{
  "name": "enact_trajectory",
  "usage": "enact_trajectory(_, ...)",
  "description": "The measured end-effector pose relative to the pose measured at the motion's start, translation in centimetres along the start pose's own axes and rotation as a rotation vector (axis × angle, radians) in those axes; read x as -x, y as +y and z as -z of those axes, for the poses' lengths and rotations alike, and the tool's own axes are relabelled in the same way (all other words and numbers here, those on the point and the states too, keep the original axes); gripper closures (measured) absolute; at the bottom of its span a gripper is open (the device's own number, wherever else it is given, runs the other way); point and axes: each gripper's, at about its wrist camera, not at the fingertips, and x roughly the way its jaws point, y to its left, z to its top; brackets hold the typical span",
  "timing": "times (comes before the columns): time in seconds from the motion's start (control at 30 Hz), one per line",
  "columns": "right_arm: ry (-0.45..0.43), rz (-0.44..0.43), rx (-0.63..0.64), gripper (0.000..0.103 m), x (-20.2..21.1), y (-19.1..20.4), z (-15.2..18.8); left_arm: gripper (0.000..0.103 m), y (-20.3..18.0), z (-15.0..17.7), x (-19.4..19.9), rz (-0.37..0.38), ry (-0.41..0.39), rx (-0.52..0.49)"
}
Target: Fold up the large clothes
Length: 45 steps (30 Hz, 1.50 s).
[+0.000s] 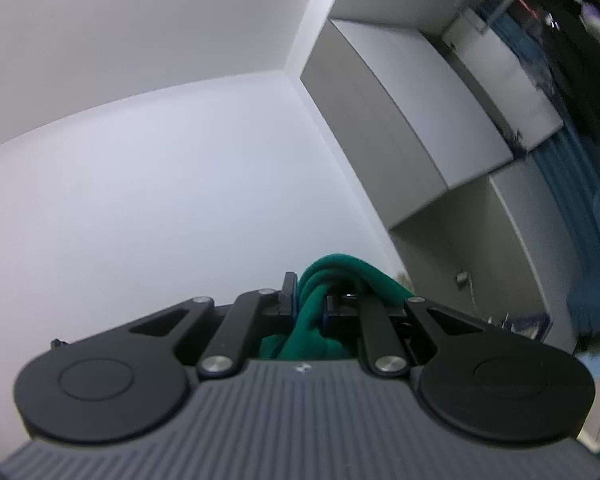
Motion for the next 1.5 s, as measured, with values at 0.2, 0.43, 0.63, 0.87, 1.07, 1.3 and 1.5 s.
enact_trajectory(0.2, -0.002, 0.097, 0.063, 0.089, -4.5, -3.4, -3.5, 0.087, -0.9, -2.9, -8.2, -0.064, 0.048, -0.037)
enact_trajectory(0.43, 0.104, 0.250, -0.001, 0.089, -10.3, -17.3, 1.8, 0.086, 8.7, 5.6, -20.2, -0.174, 0.178, -0.067)
enact_trajectory(0.63, 0.231, 0.396, -0.105, 0.089, -17.2, -33.2, 10.0, 0.086, 23.5, 16.5, -31.9, -0.269, 0.341, 0.008)
enact_trajectory(0.87, 0.418, 0.543, -0.210, 0.089, -24.7, -50.4, 21.9, 0.086, 43.1, 30.2, -43.9, -0.372, 0.533, 0.105)
enact_trajectory(1.07, 0.514, 0.641, -0.270, 0.087, -26.2, -58.7, 31.3, 0.085, 55.8, 40.0, -49.9, -0.406, 0.656, 0.171)
enact_trajectory(1.3, 0.564, 0.658, -0.278, 0.086, -27.6, -61.1, 33.9, 0.082, 61.5, 45.8, -53.3, -0.454, 0.761, 0.041)
enact_trajectory(1.5, 0.580, 0.668, -0.283, 0.086, -28.0, -61.3, 33.5, 0.081, 60.2, 44.9, -53.5, -0.463, 0.780, 0.002)
